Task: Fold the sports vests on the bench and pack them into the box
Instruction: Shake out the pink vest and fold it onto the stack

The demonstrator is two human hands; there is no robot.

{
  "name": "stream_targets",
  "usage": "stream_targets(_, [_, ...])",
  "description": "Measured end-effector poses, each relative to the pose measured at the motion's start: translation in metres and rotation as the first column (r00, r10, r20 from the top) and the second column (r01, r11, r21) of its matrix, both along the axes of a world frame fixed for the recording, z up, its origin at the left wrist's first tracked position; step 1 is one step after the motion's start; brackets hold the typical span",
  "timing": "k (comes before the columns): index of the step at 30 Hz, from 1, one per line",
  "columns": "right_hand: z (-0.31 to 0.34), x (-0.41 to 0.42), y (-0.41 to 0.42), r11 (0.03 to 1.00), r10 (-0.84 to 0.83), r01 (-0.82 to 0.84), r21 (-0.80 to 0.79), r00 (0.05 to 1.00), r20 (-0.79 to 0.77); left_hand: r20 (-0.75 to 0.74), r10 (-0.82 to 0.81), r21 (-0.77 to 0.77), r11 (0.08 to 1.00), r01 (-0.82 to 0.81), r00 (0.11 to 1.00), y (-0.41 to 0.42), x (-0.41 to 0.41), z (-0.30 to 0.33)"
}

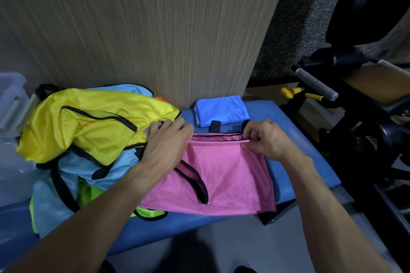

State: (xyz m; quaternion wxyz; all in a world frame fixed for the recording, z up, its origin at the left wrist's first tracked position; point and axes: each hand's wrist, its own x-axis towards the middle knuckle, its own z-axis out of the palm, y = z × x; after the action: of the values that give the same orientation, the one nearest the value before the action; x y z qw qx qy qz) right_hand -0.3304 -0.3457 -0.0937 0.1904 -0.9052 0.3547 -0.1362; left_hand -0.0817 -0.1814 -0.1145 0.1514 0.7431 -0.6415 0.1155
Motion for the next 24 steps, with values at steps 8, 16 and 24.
stream_targets(8, [0.026,-0.003,0.009,0.914,0.074,-0.106,0.391,0.993,0.094,0.01,-0.032,0.014,0.999,0.032,0.999,-0.001,0.006,0.007])
stream_targets(16, [0.026,0.0,0.007,0.901,0.097,-0.093,0.424,0.995,0.013,0.016,-0.024,-0.01,1.0,0.024,1.0,-0.002,0.01,0.002])
stream_targets(24, [0.007,0.016,0.0,0.992,-0.068,0.06,0.111,0.995,0.072,0.036,-0.122,-0.141,0.982,0.125,0.992,0.005,-0.018,0.022])
